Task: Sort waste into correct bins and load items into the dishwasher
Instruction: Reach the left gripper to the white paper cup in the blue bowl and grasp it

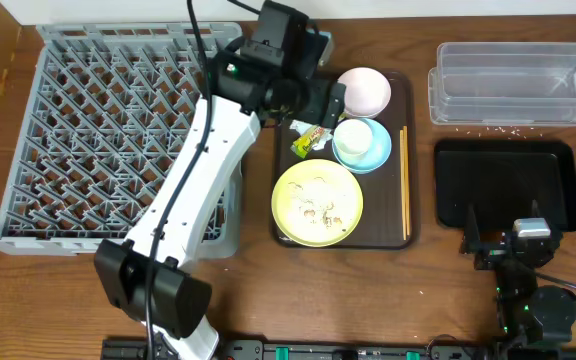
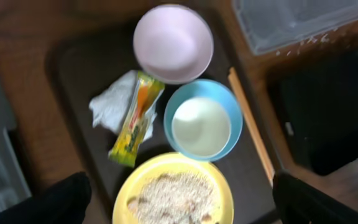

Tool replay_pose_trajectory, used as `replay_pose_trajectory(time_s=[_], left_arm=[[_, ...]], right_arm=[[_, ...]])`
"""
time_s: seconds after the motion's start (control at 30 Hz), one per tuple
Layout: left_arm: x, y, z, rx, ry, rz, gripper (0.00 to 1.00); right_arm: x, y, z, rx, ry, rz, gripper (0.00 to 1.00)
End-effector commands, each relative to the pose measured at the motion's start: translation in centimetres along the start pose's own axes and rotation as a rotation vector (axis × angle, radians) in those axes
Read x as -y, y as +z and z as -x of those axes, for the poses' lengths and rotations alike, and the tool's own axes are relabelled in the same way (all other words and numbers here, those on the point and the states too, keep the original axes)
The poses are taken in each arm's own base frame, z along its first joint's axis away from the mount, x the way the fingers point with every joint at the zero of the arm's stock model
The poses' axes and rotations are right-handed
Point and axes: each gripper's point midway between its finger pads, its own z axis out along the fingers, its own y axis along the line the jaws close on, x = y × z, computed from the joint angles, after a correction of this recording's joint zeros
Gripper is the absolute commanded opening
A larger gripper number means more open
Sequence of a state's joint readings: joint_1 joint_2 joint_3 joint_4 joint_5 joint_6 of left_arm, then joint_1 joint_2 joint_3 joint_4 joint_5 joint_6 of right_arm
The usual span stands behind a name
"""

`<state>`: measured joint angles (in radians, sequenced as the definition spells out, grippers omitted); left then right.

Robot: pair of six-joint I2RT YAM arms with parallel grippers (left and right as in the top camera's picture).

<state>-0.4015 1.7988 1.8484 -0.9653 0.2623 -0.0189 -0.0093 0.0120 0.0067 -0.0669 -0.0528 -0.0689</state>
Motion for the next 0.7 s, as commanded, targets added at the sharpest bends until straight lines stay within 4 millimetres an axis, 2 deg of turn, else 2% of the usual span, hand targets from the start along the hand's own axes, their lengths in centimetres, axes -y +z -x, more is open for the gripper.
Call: replay_pose_trajectory(time_s=[0.0, 0.07, 0.17, 0.27, 0.37, 0.53, 0.67], left_arm=[[2.0, 0.3, 1.2, 0.05, 0.048, -0.041, 0.93], [2.6, 1.3, 1.5, 0.064, 0.066, -0.049, 0.89], [3.9, 3.9, 1.3, 0.05, 0.093, -0.068, 0.88], [5.0, 6.6, 0.8, 0.02, 0.114, -0.082, 0.73], [6.1, 9.6, 0.0, -0.013, 0.141, -0.097, 0.66], [7.9, 13.5, -2.3, -0.087, 0.226, -0.11, 0.65], [7.3, 15.1, -3.2, -0.111, 0.258, 0.0, 0.65]], right_arm=[[0.2, 0.0, -0.1, -0.001, 0.013, -0.005, 0.99], [0.2, 0.0, -0.1, 0.0, 0.013, -0.006, 0.99], [0.2, 0.0, -0.1, 0.0, 0.013, -0.006, 0.99], [0.2, 0.0, -0.1, -0.001, 0.013, -0.006, 0.99], [0.2, 0.0, -0.1, -0.001, 0.013, -0.006, 0.99], [0.2, 0.0, -0.1, -0.001, 0.013, -0.006, 0.99], [0.2, 0.0, -0.1, -0.001, 0.013, -0.006, 0.99]])
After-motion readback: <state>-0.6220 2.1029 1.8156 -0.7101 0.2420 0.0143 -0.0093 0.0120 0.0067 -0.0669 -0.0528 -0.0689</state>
